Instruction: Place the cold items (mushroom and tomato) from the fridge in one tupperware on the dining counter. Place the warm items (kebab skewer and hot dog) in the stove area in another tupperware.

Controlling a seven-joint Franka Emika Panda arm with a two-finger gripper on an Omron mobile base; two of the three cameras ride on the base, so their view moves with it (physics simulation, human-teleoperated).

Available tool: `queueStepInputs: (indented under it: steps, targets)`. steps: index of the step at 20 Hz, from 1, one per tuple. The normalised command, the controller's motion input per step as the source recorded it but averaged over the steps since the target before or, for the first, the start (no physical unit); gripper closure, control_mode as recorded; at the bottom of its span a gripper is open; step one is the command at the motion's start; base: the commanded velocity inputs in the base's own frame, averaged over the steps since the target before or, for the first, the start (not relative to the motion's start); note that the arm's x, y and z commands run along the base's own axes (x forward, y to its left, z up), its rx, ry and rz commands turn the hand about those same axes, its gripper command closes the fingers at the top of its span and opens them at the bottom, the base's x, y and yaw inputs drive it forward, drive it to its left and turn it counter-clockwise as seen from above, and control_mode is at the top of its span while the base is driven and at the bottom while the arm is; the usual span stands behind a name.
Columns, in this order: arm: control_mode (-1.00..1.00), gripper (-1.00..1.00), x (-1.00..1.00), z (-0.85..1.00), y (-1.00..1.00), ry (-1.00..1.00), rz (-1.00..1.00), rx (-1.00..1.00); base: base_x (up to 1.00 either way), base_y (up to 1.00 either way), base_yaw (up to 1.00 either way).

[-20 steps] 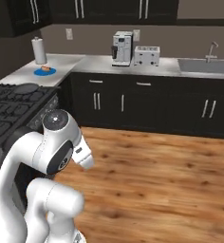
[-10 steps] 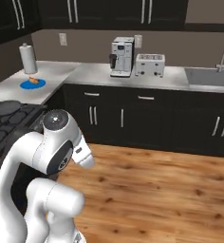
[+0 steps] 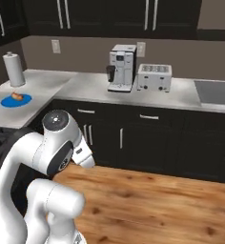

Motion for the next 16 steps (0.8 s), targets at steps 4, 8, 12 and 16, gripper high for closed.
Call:
queueStepInputs:
  steps: [4, 8, 12, 16]
  targets:
    - [1.0, -1.0, 0.0, 0.0, 0.0, 0.0, 0.0, 0.0, 1.0, 0.06, 0.13]
    - [1.0, -1.0, 0.0, 0.0, 0.0, 0.0, 0.0, 0.0, 1.0, 0.18, 0.14]
    - [1.0, -1.0, 0.0, 0.0, 0.0, 0.0, 0.0, 0.0, 0.98, 0.35, 0.13]
    - [1.0, -1.0, 0.0, 0.0, 0.0, 0.0, 0.0, 0.0, 0.54, 0.5, 0.06]
